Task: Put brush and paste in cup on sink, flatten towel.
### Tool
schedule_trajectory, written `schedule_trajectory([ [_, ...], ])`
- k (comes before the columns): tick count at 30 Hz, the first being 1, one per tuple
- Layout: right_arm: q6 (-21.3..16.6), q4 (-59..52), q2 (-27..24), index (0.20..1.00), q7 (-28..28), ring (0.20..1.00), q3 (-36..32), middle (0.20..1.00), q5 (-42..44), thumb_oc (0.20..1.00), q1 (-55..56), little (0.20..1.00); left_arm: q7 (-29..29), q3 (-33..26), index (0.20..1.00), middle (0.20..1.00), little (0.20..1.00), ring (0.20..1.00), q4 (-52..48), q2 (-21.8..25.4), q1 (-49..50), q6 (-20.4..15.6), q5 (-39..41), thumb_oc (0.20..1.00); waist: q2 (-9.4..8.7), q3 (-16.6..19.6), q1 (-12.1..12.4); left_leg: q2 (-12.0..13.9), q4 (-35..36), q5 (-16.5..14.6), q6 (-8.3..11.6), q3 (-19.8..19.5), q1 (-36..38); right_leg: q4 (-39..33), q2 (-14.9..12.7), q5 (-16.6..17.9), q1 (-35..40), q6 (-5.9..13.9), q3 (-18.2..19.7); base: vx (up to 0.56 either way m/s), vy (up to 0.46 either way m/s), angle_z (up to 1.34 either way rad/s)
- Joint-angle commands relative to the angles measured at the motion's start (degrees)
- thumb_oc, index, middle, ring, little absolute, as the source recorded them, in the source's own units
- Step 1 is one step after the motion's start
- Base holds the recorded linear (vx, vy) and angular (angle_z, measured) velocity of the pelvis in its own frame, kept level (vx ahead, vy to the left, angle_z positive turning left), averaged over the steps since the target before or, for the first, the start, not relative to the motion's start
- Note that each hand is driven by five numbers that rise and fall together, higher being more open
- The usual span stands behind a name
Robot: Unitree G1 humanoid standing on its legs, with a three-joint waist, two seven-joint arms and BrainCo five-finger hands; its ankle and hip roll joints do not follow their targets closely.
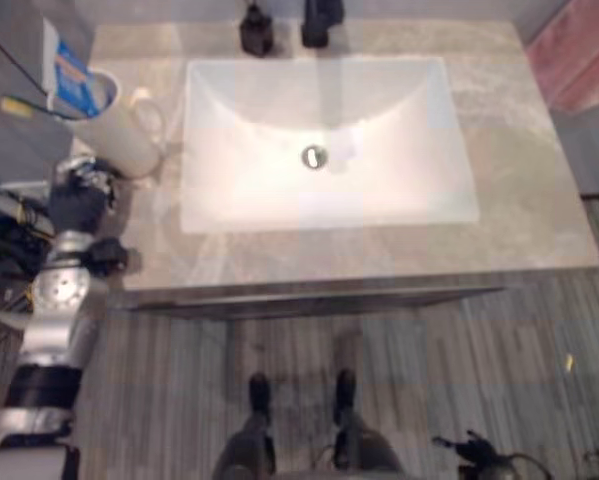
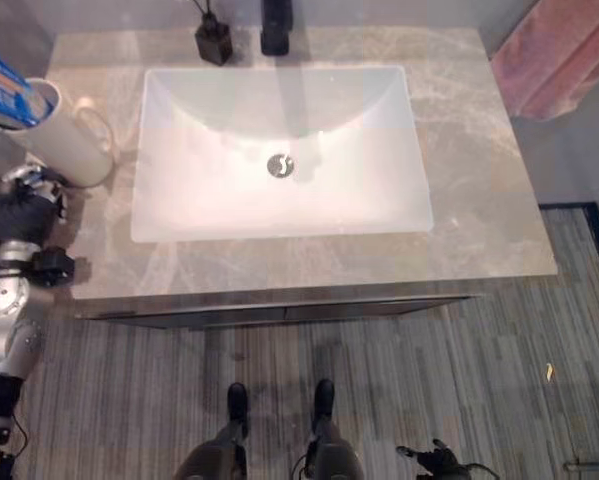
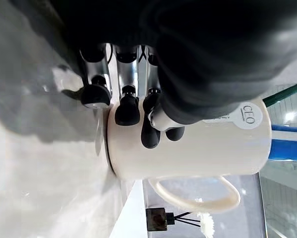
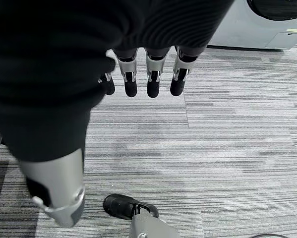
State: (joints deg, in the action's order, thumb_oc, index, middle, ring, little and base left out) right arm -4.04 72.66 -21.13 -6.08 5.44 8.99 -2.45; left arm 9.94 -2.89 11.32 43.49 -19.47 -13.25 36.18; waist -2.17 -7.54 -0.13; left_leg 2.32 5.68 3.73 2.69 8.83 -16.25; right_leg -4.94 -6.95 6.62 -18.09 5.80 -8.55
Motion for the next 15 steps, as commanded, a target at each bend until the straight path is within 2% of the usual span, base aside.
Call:
schedule_trajectory([
  [1,0.0,0.0,-3.4,1.000,-1.0,1.000,1.6,1.000,0.7,1.000,0.0,1.000,0.6,-1.9,0.200,0.200,0.200,0.200,-0.9,1.3,-0.9,-2.0,-0.4,0.200,1.07,0.1,-0.3,0.0,-0.7,-2.2,-0.96,-5.5,-0.5,-0.1,-0.8,-1.3,1.7,1.55,-1.6,0.01,-0.025,-0.03],
  [8,-0.1,0.4,-3.6,1.000,-0.4,1.000,-0.3,1.000,0.2,1.000,1.6,1.000,-2.5,-6.9,0.200,0.200,0.200,0.200,-9.6,-2.0,10.6,-1.0,-0.2,0.200,1.23,0.9,0.6,0.5,-0.7,-2.6,-0.76,-5.1,1.6,-0.1,-0.3,-2.2,3.5,0.83,-1.3,0.01,-0.049,-0.03],
  [15,-0.5,0.1,-4.0,1.000,-0.3,1.000,0.3,1.000,-0.2,1.000,1.4,1.000,-2.4,-6.1,0.200,0.200,0.200,0.200,-9.5,-2.2,8.7,-1.4,0.3,0.200,1.03,0.8,0.4,1.1,-0.7,-2.3,-0.45,-4.9,1.4,-0.1,0.2,-2.3,3.3,0.50,-1.6,-0.03,-0.033,-0.01],
])
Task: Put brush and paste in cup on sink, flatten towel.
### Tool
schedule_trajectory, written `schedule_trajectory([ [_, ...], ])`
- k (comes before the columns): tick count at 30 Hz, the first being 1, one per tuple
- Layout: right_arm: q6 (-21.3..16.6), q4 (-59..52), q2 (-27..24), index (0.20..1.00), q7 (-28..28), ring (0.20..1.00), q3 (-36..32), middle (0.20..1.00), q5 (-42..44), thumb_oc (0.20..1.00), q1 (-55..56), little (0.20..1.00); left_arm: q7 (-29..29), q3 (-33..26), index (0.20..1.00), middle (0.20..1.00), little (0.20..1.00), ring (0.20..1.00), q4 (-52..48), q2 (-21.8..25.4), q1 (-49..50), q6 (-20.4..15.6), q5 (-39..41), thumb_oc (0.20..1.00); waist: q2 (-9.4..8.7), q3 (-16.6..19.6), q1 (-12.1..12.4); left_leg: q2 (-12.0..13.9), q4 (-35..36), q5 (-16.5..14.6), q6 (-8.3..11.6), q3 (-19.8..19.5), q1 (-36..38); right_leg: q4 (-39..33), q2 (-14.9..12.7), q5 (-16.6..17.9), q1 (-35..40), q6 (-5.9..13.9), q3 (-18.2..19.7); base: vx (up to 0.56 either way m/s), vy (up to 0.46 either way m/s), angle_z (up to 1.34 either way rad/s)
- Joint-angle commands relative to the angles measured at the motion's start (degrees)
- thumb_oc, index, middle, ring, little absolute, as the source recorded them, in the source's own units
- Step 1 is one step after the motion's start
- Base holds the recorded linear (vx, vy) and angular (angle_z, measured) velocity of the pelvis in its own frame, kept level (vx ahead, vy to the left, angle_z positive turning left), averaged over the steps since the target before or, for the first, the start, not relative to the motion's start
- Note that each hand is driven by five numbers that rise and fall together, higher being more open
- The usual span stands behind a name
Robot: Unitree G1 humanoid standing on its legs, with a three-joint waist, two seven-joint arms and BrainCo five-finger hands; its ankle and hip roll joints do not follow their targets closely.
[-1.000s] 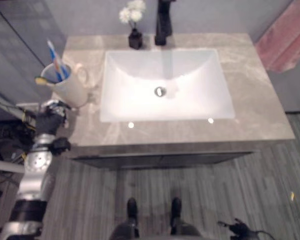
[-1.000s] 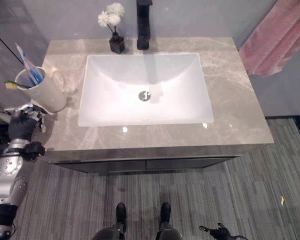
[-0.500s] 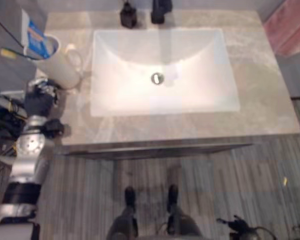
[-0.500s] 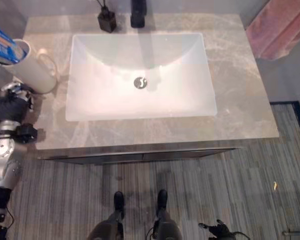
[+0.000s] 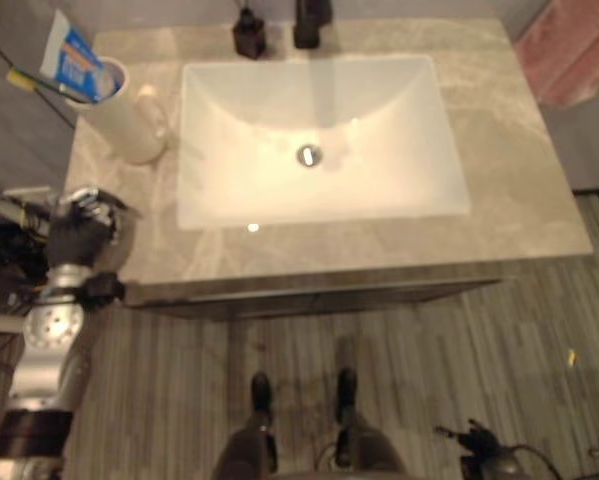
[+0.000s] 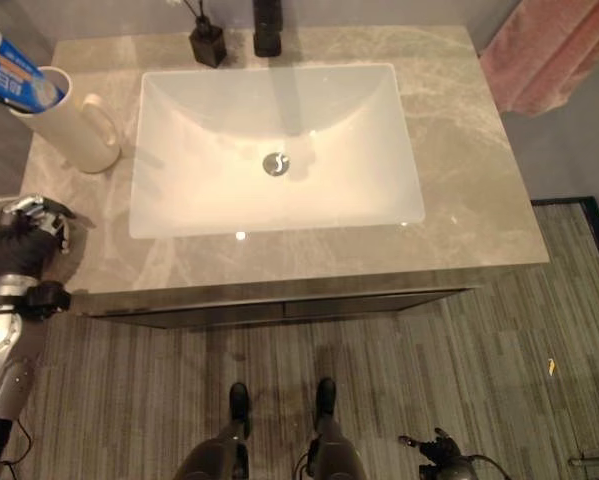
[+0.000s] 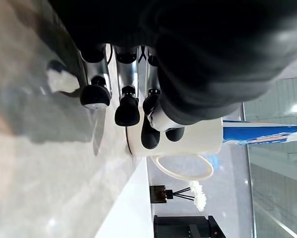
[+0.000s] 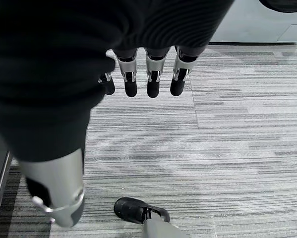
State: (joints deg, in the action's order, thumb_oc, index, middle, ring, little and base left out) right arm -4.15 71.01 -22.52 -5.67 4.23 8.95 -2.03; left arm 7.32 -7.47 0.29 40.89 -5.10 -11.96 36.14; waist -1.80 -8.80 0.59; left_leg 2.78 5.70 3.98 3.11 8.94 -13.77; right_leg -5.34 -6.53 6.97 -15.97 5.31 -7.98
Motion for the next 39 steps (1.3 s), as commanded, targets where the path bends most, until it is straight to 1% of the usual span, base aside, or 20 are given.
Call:
schedule_trajectory([
  [1,-0.4,1.8,-2.6,1.000,-0.7,1.000,1.6,1.000,-0.2,1.000,1.0,1.000,0.3,-1.0,0.200,0.200,0.200,0.200,1.9,0.6,-6.6,-2.8,0.3,0.200,0.60,2.1,-0.4,0.7,-0.7,-2.6,-0.84,-4.9,-1.2,0.3,-0.1,-2.6,0.9,0.96,-2.0,-0.03,-0.024,-0.01],
  [5,-0.3,2.2,-2.6,1.000,-0.7,1.000,2.0,1.000,-0.1,1.000,0.6,1.000,1.3,0.8,0.200,0.200,0.200,0.200,5.3,0.7,-10.1,-2.5,-0.6,0.200,0.34,2.0,-0.9,0.7,-0.7,-2.5,-0.80,-4.5,-1.6,0.3,0.0,-2.3,0.3,1.12,-1.9,-0.01,-0.001,-0.03],
  [7,-0.1,2.4,-2.8,1.000,-0.6,1.000,2.5,1.000,-0.2,1.000,0.8,1.000,2.5,2.6,0.200,0.200,0.200,0.200,10.4,1.2,-14.6,-2.3,-1.4,0.200,0.05,2.3,-1.4,0.8,-0.7,-2.6,-0.74,-4.0,-1.5,0.3,0.0,-2.1,0.1,1.16,-1.7,0.01,-0.005,-0.12],
  [8,-0.1,2.4,-2.8,1.000,-0.6,1.000,2.4,1.000,-0.2,1.000,0.8,1.000,2.5,2.7,0.200,0.200,0.200,0.200,10.5,1.3,-14.7,-2.3,-1.4,0.200,0.03,2.2,-1.4,0.8,-0.7,-2.6,-0.74,-3.9,-1.5,0.3,0.0,-2.1,0.0,1.16,-1.7,0.02,-0.005,-0.10],
  [10,0.1,2.1,-2.7,1.000,-0.7,1.000,2.7,1.000,-0.2,1.000,0.8,1.000,3.3,4.2,0.200,0.200,0.200,0.200,14.4,2.1,-18.6,-2.2,-1.4,0.200,0.02,2.5,-1.9,0.9,-0.7,-2.6,-0.70,-3.7,-1.7,0.3,-0.1,-2.1,-0.2,1.29,-1.6,0.01,0.000,-0.02],
  [16,0.3,1.7,-3.1,1.000,-0.7,1.000,3.2,1.000,0.0,1.000,0.5,1.000,4.4,5.8,0.200,0.200,0.200,0.200,20.0,5.0,-23.4,-1.9,-1.3,0.200,0.18,2.8,-2.4,0.8,-0.7,-2.6,-0.64,-3.5,-2.3,0.3,-0.2,-1.9,-0.9,1.57,-1.4,0.02,0.006,-0.03],
  [18,0.3,1.8,-3.5,1.000,-0.6,1.000,3.5,1.000,0.3,1.000,0.2,1.000,4.9,7.6,0.200,0.200,0.200,0.200,24.3,7.8,-27.3,-1.9,-0.3,0.200,0.19,2.8,-2.7,0.8,-0.7,-2.4,-0.65,-3.6,-2.9,0.3,-0.2,-1.7,-1.5,1.63,-1.2,0.03,0.010,-0.05],
  [19,0.3,1.4,-3.8,1.000,-0.6,1.000,4.2,1.000,0.6,1.000,-0.2,1.000,5.2,10.5,0.200,0.200,0.200,0.200,28.9,10.9,-32.4,-1.6,0.3,0.200,0.26,2.7,-3.2,0.8,-0.7,-2.1,-0.59,-3.9,-3.7,0.3,-0.2,-1.5,-2.2,1.80,-1.2,0.00,0.000,0.00],
  [21,0.2,0.8,-4.0,1.000,-0.6,1.000,4.8,1.000,1.0,1.000,-0.4,1.000,5.7,13.0,0.200,0.200,0.200,0.200,32.8,12.9,-36.8,-1.6,1.0,0.200,0.17,2.5,-3.6,0.8,-0.7,-1.8,-0.55,-3.8,-4.3,0.3,-0.2,-1.1,-2.9,2.10,-1.1,0.00,0.000,0.00],
  [26,0.2,0.8,-4.2,1.000,-0.6,1.000,5.8,1.000,1.3,1.000,-0.8,1.000,5.6,16.8,0.200,0.200,0.200,0.200,38.1,15.1,-42.6,-1.3,1.9,0.200,-0.08,2.3,-3.9,0.9,-0.7,-1.5,-0.52,-4.0,-5.4,0.3,-0.1,-0.8,-3.8,2.21,-0.9,0.00,0.000,0.00],
  [27,0.1,1.1,-4.3,1.000,-0.7,1.000,6.0,1.000,1.7,1.000,-1.3,1.000,5.5,19.0,0.200,0.200,0.200,0.200,40.8,15.3,-45.8,-1.3,2.9,0.200,-0.08,2.3,-4.1,0.9,-0.7,-1.4,-0.55,-4.3,-5.8,0.3,-0.1,-0.7,-4.2,2.24,-0.8,0.00,0.000,0.00],
  [28,0.1,1.1,-4.2,1.000,-0.7,1.000,6.0,1.000,1.7,1.000,-1.3,1.000,5.4,19.2,0.200,0.200,0.200,0.200,40.9,15.3,-46.1,-1.3,2.9,0.200,-0.14,2.3,-4.0,0.9,-0.7,-1.4,-0.55,-4.3,-5.8,0.3,-0.1,-0.7,-4.3,2.24,-0.8,0.00,0.000,0.00],
  [30,-0.2,1.0,-4.0,1.000,-0.8,1.000,6.6,1.000,2.3,1.000,-1.9,1.000,5.4,21.5,0.200,0.200,0.200,0.200,43.1,15.5,-49.3,-1.2,3.0,0.200,-0.33,2.0,-4.3,0.9,-0.7,-1.2,-0.52,-4.4,-6.6,0.3,0.0,-0.4,-5.0,2.34,-0.5,0.00,0.000,0.00],
  [35,-0.2,1.0,-3.6,1.000,-0.7,1.000,6.6,1.000,2.3,1.000,-1.4,1.000,5.4,20.4,0.200,0.200,0.200,0.200,39.9,15.1,-46.3,-0.8,1.8,0.200,-0.38,2.0,-3.8,1.0,-0.7,-1.4,-0.50,-4.3,-5.7,0.3,0.1,-0.6,-4.2,2.18,-0.2,0.00,-0.006,0.00],
  [36,-0.1,1.2,-3.4,1.000,-0.7,1.000,6.1,1.000,2.0,1.000,-1.0,1.000,5.2,19.1,0.200,0.200,0.200,0.200,35.7,15.1,-43.3,-0.7,0.8,0.200,-0.27,2.1,-3.3,1.0,-0.7,-1.6,-0.52,-4.3,-4.9,0.3,0.1,-0.9,-3.5,2.03,-0.4,0.00,-0.031,-0.01],
  [38,0.0,1.3,-3.0,1.000,-0.6,1.000,5.4,1.000,1.7,1.000,-0.5,1.000,4.7,16.1,0.200,0.200,0.200,0.200,30.4,14.5,-37.7,-0.7,0.8,0.200,-0.16,2.3,-2.8,1.0,-0.7,-1.8,-0.53,-4.3,-3.9,0.3,0.1,-1.3,-2.5,1.85,-0.5,0.00,-0.019,0.00],
  [39,0.0,1.2,-3.1,1.000,-0.6,1.000,5.5,1.000,1.7,1.000,-0.5,1.000,4.7,15.8,0.200,0.200,0.200,0.200,30.1,14.5,-37.3,-0.6,0.7,0.200,-0.07,2.3,-2.9,1.0,-0.7,-1.8,-0.53,-4.3,-3.8,0.3,0.1,-1.3,-2.4,1.85,-0.5,0.00,0.000,0.00],
])
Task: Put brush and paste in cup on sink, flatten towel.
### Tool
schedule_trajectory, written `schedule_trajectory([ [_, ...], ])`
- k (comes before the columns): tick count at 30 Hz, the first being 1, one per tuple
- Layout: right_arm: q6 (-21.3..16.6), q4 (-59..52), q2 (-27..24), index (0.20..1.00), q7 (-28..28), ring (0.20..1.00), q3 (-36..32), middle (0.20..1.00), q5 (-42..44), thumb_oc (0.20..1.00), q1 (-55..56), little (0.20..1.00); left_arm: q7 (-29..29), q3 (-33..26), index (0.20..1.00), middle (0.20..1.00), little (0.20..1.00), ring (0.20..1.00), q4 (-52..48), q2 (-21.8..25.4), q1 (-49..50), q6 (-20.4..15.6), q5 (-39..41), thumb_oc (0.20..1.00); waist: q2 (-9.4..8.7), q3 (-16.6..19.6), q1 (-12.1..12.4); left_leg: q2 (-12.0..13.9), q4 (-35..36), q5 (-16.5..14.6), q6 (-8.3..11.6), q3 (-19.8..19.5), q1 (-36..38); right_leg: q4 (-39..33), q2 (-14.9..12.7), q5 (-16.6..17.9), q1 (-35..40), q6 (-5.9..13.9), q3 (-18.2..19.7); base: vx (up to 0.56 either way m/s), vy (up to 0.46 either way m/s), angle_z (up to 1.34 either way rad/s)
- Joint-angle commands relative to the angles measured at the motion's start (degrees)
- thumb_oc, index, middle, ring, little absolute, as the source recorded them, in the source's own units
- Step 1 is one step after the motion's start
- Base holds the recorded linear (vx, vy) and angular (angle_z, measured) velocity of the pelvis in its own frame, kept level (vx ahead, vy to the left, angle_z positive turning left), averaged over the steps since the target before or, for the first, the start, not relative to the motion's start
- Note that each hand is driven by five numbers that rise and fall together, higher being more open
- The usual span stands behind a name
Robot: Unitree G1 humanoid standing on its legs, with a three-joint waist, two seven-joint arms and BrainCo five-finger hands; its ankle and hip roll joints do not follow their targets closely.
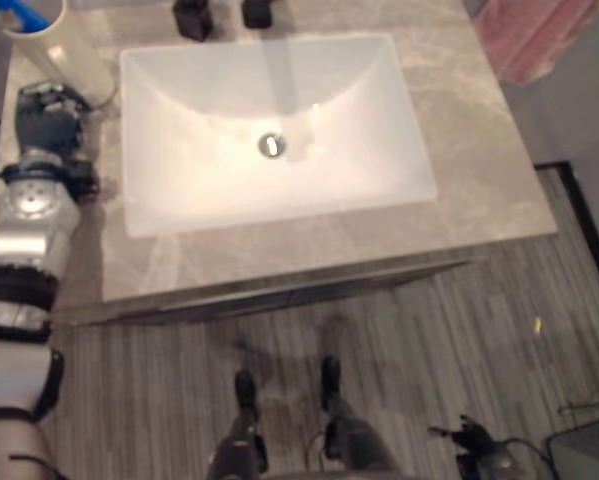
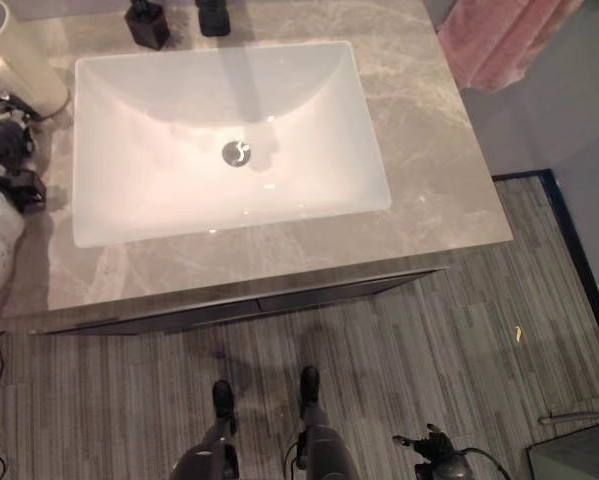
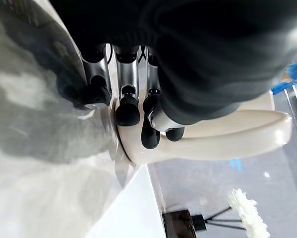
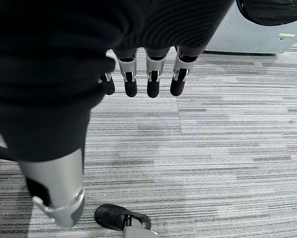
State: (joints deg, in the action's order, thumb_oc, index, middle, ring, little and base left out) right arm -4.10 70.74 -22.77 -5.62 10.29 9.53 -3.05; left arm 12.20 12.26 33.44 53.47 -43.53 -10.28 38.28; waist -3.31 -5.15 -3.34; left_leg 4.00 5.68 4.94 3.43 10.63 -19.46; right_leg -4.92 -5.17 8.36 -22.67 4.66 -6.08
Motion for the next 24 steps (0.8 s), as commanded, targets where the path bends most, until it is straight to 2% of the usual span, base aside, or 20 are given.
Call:
schedule_trajectory([
  [1,0.0,1.1,-2.7,1.000,-0.6,1.000,-1.3,1.000,0.7,1.000,1.0,1.000,-0.9,-7.2,0.200,0.200,0.200,0.200,-8.2,1.4,6.9,-2.3,-1.5,0.200,1.45,-1.1,1.8,-0.2,-0.7,-3.0,-0.92,-6.1,2.7,-0.1,-1.3,-3.0,5.2,2.30,-2.7,0.00,0.000,0.00],
  [5,0.1,0.8,-2.7,1.000,-0.1,1.000,-2.5,1.000,-0.1,1.000,1.6,1.000,-2.0,-13.6,0.200,0.200,0.200,0.200,-16.2,-0.2,17.1,-2.6,-2.0,0.200,1.76,-0.9,2.5,-0.3,-0.7,-3.3,-1.05,-6.1,3.8,-0.1,-1.3,-3.4,6.4,2.02,-3.0,-0.01,-0.010,-0.01],
  [7,0.1,1.3,-3.0,1.000,0.0,1.000,-2.8,1.000,-0.6,1.000,1.4,1.000,-2.1,-15.4,0.200,0.200,0.200,0.200,-19.2,-1.9,20.0,-2.7,-2.5,0.200,1.90,-0.8,2.8,-0.3,-0.7,-3.3,-1.11,-6.1,4.0,-0.1,-1.3,-3.6,6.6,1.89,-3.2,-0.05,-0.004,0.00],
  [9,0.2,1.4,-3.1,1.000,0.1,1.000,-2.8,1.000,-1.1,1.000,1.5,1.000,-2.0,-15.9,0.200,0.200,0.200,0.200,-18.6,-1.7,19.8,-2.7,-2.9,0.200,1.90,-0.9,2.8,-0.3,-0.7,-3.3,-1.11,-6.1,3.9,-0.1,-1.3,-3.6,6.5,1.86,-3.3,-0.04,0.004,0.06],
  [16,0.2,1.2,-3.5,1.000,0.3,1.000,-2.1,1.000,-0.8,1.000,1.6,1.000,-1.1,-13.2,0.200,0.200,0.200,0.200,-14.7,-1.2,14.2,-2.9,-2.7,0.200,1.68,-1.4,2.1,-0.7,-0.7,-3.1,-1.35,-6.0,2.9,-0.1,-1.5,-2.8,5.3,2.17,-3.1,-0.02,0.017,0.07],
  [24,0.3,1.5,-3.6,1.000,0.2,1.000,-1.7,1.000,0.1,1.000,1.4,1.000,0.9,-8.5,0.200,0.200,0.200,0.200,-5.6,-0.3,4.9,-3.1,-2.1,0.200,1.55,-2.5,0.8,-1.3,-0.7,-2.9,-1.78,-5.1,0.7,-0.1,-2.1,-1.6,2.6,2.91,-2.2,0.01,0.037,-0.08],
])
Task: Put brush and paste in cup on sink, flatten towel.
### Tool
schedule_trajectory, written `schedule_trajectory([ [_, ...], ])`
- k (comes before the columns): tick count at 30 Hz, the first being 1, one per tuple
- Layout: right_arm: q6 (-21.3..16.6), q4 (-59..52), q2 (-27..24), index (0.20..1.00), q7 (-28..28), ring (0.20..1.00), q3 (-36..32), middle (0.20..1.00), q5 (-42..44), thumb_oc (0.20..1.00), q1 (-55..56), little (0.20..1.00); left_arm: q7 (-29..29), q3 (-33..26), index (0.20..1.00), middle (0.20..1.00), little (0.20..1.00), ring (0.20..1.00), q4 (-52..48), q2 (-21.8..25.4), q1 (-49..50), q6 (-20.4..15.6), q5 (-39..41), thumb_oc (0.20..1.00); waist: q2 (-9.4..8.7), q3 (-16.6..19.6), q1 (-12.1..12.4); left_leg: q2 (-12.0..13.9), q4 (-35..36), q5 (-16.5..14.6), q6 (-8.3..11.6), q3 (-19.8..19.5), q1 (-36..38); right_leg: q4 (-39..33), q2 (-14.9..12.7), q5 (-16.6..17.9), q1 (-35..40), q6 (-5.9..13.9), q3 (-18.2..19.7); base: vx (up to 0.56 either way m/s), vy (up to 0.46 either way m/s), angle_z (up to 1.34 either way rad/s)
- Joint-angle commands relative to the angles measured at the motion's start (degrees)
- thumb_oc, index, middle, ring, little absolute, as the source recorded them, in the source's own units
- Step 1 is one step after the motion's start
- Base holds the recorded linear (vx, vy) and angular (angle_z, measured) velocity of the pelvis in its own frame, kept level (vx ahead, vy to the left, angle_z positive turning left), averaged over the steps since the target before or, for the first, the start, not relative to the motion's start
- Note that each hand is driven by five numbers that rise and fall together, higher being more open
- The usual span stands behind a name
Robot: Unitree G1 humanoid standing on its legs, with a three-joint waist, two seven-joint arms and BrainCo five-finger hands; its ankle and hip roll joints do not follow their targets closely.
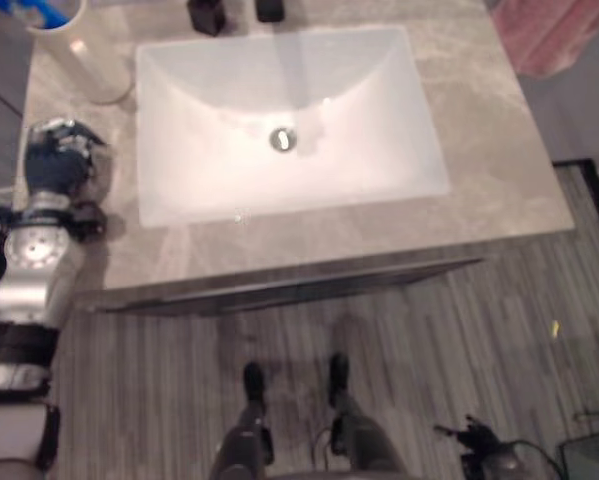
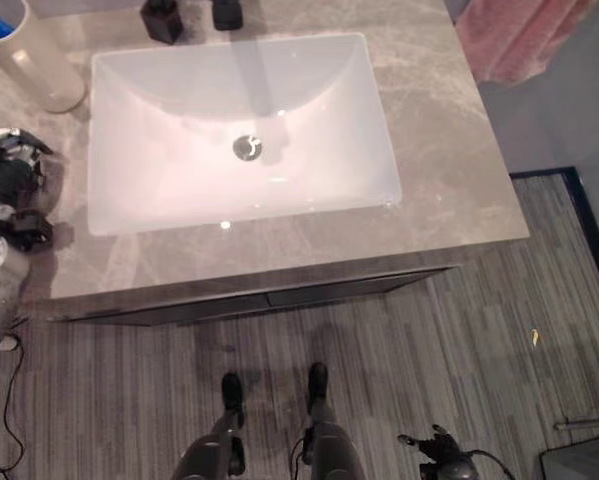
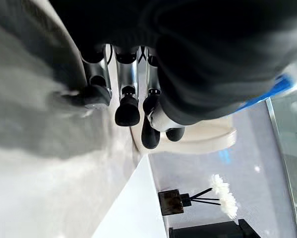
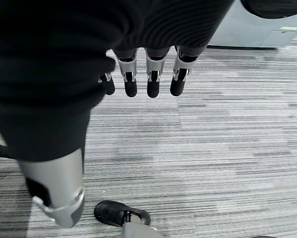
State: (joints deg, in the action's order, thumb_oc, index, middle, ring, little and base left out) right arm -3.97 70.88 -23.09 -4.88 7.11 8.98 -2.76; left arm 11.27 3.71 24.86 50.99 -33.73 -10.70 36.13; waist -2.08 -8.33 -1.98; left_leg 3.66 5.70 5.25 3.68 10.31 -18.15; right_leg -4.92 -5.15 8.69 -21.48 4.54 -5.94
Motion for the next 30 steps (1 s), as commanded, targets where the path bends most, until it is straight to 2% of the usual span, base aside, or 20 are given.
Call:
schedule_trajectory([
  [1,0.2,1.3,-3.3,1.000,-0.6,1.000,1.4,1.000,0.6,1.000,1.2,1.000,1.8,0.1,0.200,0.200,0.200,0.200,3.1,2.2,-5.0,-2.7,0.0,0.200,0.29,0.7,-0.6,-1.0,-0.7,-3.2,-2.04,-4.8,-0.7,-0.1,-2.1,-1.9,1.3,3.03,-2.3,0.05,0.043,-0.08],
  [8,-0.4,0.5,-3.0,1.000,-0.5,1.000,1.0,1.000,2.6,1.000,1.1,1.000,3.4,3.3,0.200,0.200,0.200,0.200,8.7,5.4,-10.7,-2.1,-3.5,0.200,-0.08,0.2,-1.3,-1.0,-0.7,-3.1,-2.07,-4.5,-2.2,-0.1,-2.0,-1.3,-0.5,3.36,-1.2,0.05,0.018,-0.06],
  [19,-0.9,1.0,-4.0,1.000,-0.1,1.000,0.6,1.000,5.2,1.000,2.0,1.000,4.4,10.6,0.200,0.200,0.200,0.200,21.5,9.2,-24.5,-1.6,-1.8,0.200,-0.98,-0.2,-2.9,-0.5,-0.7,-2.8,-1.89,-4.6,-5.1,-0.1,-1.6,-0.8,-3.4,3.81,-1.0,0.04,0.004,-0.03],
  [23,-1.5,1.0,-4.4,1.000,0.2,1.000,0.5,1.000,7.1,1.000,1.7,1.000,3.7,15.4,0.200,0.200,0.200,0.200,27.8,11.1,-32.3,-1.7,0.1,0.200,-1.36,-0.5,-3.7,-0.4,-0.7,-2.6,-1.88,-4.9,-6.9,-0.1,-1.2,-0.2,-5.2,4.07,-0.7,0.00,0.000,0.00],
  [30,-2.0,1.0,-4.0,1.000,-0.1,1.000,1.5,1.000,7.3,1.000,1.8,1.000,3.8,18.4,0.200,0.200,0.200,0.200,31.1,11.4,-36.8,-1.9,1.2,0.200,-2.07,-0.9,-4.0,-0.1,-0.7,-2.0,-1.82,-5.6,-9.1,-0.1,-0.8,0.5,-7.2,4.32,-0.3,0.00,-0.001,-0.02],
])
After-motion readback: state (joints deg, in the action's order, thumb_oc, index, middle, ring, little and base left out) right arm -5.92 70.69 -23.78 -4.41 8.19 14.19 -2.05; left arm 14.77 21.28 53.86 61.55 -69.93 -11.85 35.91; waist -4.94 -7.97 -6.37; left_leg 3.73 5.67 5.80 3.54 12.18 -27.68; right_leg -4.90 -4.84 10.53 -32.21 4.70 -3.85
